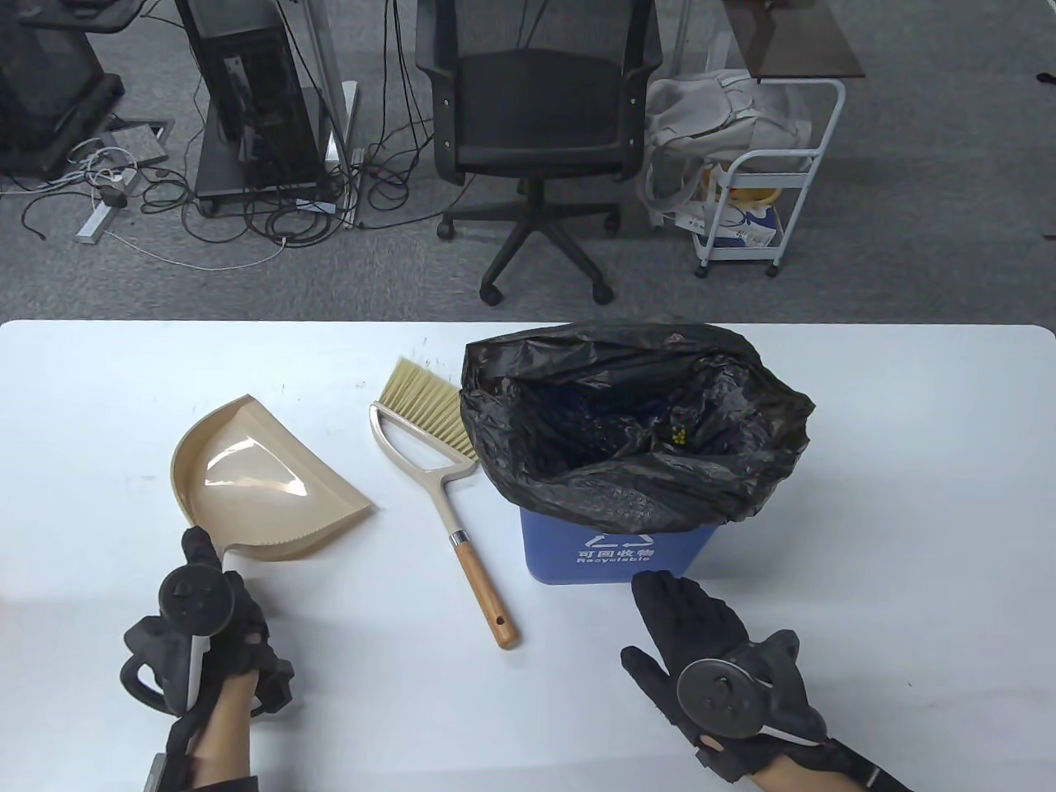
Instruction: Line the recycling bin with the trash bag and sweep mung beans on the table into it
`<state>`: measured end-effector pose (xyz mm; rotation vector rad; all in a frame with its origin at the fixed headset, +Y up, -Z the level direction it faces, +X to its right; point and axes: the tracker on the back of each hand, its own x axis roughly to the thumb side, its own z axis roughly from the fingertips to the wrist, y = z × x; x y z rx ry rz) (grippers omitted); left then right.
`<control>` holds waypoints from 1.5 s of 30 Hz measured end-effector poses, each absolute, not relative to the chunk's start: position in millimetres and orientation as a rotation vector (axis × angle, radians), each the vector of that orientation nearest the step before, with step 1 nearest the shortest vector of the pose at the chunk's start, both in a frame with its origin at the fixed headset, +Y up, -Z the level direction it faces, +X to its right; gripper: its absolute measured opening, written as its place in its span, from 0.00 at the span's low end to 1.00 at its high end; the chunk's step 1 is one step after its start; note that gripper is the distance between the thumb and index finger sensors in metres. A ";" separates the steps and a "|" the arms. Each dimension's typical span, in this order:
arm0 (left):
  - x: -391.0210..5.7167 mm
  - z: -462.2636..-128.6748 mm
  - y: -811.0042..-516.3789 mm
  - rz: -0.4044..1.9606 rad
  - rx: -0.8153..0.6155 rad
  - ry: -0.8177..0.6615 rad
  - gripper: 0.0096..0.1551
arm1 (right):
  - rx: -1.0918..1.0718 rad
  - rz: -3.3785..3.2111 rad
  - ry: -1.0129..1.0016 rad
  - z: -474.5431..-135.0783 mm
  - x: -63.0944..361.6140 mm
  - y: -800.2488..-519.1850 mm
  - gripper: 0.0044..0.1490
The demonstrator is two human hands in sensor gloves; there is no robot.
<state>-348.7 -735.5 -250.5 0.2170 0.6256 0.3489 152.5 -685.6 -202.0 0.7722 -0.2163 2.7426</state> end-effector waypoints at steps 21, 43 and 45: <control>-321.1 -256.6 -726.3 0.229 0.175 0.454 0.44 | 0.624 2.792 -0.204 -213.9 171.5 -677.5 0.51; -160.8 -245.2 -673.7 0.297 0.167 -0.101 0.44 | 0.113 2.934 -0.264 -244.8 302.1 -691.3 0.51; -158.5 -239.1 -674.0 0.293 0.185 -0.117 0.44 | 0.071 2.928 -0.232 -249.7 311.2 -697.7 0.51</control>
